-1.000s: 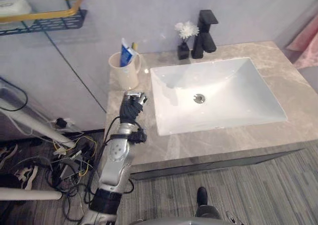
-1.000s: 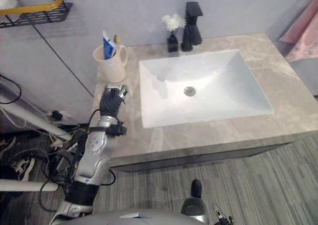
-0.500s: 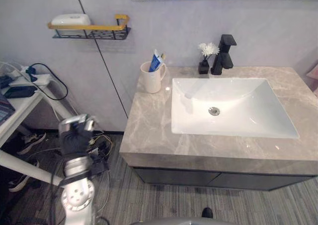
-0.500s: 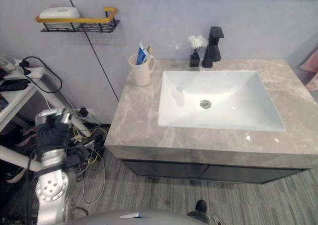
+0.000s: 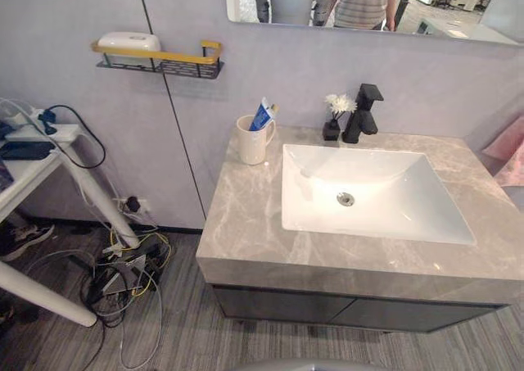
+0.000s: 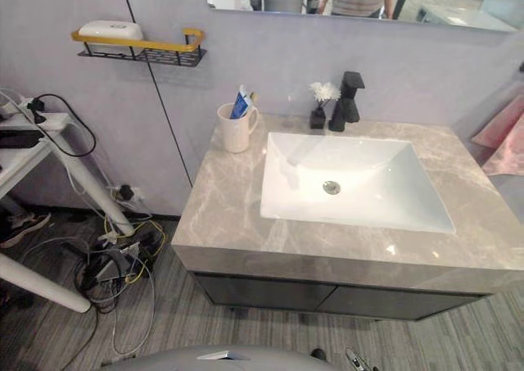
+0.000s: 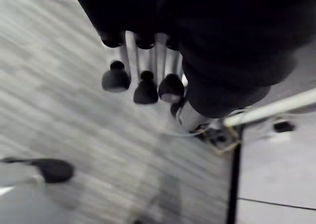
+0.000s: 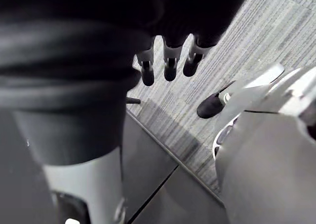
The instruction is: Organize washtable
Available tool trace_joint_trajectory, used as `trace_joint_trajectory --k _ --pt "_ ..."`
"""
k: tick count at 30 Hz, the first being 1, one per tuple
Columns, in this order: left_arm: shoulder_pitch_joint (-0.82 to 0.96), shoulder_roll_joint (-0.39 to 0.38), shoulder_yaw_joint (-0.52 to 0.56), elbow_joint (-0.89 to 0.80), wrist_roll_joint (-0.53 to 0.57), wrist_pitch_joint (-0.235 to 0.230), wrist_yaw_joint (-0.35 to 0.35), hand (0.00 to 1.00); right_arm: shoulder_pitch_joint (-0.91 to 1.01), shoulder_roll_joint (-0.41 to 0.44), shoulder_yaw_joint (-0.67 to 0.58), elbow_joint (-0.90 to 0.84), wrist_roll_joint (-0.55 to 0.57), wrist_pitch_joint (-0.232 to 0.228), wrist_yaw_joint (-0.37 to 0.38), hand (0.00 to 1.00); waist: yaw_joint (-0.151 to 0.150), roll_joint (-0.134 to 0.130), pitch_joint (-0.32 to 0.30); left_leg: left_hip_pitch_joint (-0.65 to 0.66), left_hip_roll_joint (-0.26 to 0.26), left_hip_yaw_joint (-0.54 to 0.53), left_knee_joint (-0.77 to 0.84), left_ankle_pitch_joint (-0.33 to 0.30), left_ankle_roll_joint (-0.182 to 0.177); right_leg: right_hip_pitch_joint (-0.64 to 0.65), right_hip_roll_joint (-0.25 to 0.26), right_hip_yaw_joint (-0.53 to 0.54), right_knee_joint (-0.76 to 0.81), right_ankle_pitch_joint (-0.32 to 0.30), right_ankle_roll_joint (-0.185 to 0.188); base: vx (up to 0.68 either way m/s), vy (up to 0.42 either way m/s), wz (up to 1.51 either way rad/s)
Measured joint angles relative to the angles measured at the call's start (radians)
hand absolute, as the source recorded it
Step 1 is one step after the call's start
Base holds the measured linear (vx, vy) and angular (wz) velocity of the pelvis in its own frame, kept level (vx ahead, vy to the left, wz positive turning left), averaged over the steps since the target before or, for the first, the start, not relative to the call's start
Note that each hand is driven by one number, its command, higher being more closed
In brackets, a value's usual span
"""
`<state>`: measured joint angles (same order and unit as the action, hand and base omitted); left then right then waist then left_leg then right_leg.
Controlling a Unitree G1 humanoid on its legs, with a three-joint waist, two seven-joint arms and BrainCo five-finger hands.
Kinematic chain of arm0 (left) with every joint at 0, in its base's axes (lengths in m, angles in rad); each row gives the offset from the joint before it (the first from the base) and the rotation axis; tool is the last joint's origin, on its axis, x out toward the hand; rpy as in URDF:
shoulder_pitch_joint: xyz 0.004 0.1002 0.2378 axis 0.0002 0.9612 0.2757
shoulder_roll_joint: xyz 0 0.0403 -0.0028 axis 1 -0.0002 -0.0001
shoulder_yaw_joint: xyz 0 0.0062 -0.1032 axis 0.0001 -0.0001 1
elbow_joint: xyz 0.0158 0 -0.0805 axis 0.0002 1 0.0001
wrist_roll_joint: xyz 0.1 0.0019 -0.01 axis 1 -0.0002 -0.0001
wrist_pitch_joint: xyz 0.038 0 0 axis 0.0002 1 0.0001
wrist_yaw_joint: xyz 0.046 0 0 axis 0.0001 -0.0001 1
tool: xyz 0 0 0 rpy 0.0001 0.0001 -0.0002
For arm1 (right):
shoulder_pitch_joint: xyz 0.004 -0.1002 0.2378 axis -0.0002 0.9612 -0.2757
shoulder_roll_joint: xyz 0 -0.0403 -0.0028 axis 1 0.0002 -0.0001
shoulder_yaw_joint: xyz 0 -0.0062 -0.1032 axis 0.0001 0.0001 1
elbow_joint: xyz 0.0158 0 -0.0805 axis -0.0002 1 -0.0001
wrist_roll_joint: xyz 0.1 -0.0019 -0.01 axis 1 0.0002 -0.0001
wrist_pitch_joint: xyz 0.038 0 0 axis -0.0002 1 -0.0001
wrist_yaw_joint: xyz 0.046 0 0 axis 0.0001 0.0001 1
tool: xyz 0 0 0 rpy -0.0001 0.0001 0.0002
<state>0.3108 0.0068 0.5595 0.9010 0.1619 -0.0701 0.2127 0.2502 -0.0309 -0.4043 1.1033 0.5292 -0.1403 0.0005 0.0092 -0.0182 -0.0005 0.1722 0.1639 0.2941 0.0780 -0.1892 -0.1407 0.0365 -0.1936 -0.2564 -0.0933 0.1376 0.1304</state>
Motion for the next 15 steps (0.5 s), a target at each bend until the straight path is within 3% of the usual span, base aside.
trace_joint_trajectory --k 2,8,15 --pt "-0.007 -0.008 0.037 0.101 -0.049 0.011 -0.025 0.00 0.000 0.001 -0.036 0.011 -0.001 0.002 0.000 0.00 -0.002 0.009 0.004 0.015 -0.001 0.004 -0.008 0.000 0.000 0.009 0.001 0.003 0.000 0.000 0.000 0.03 0.016 -0.06" --pt "-0.042 -0.020 0.038 0.166 -0.159 0.030 -0.102 0.00 -0.004 -0.005 -0.063 0.049 -0.012 0.023 0.000 0.00 -0.004 0.014 0.023 0.033 -0.001 -0.003 -0.004 0.000 0.000 0.033 0.000 -0.003 -0.001 -0.001 0.000 -0.02 -0.006 0.01" --pt "-0.073 0.004 -0.095 0.200 -0.196 0.026 -0.135 0.00 -0.008 -0.005 -0.058 0.076 -0.041 0.039 0.000 0.00 -0.010 0.024 0.034 0.034 -0.001 -0.011 -0.014 0.004 -0.004 0.035 -0.002 -0.005 -0.006 -0.003 0.002 -0.04 -0.011 0.01"
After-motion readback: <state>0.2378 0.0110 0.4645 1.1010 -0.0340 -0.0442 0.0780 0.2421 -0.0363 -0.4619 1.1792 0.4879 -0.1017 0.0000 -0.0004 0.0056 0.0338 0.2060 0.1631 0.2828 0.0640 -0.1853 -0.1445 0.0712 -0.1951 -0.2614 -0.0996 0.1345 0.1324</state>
